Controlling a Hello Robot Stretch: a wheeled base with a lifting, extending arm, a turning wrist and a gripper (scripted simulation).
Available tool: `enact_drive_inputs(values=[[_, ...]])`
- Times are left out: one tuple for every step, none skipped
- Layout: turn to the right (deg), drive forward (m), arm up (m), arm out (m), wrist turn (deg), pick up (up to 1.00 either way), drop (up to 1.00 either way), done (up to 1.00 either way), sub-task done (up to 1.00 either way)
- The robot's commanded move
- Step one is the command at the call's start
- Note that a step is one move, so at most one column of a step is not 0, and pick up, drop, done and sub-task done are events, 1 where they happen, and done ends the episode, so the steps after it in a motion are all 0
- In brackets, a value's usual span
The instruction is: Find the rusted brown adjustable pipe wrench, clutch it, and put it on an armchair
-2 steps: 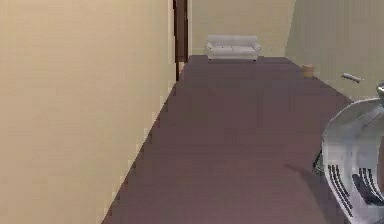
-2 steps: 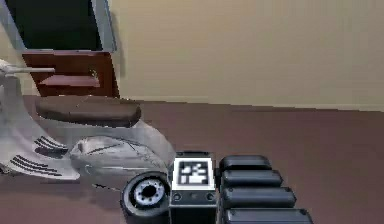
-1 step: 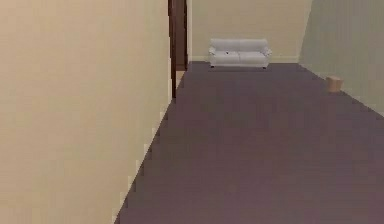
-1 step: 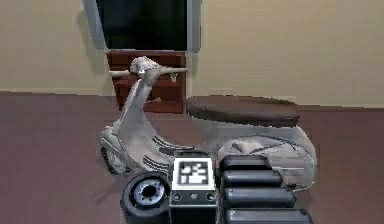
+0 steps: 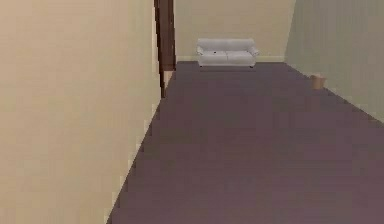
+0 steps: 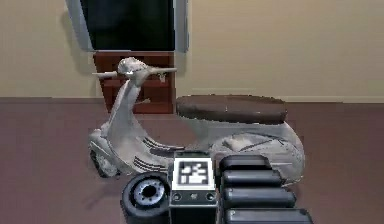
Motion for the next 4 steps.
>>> enact_drive_inputs(values=[[0.0,1.00,0.00,0.00,0.0,0.00,0.00,0.00,0.00],[0.0,1.00,0.00,0.00,0.0,0.00,0.00,0.00,0.00],[0.0,1.00,0.00,0.00,0.0,0.00,0.00,0.00,0.00],[0.0,0.75,0.00,0.00,0.0,0.00,0.00,0.00,0.00]])
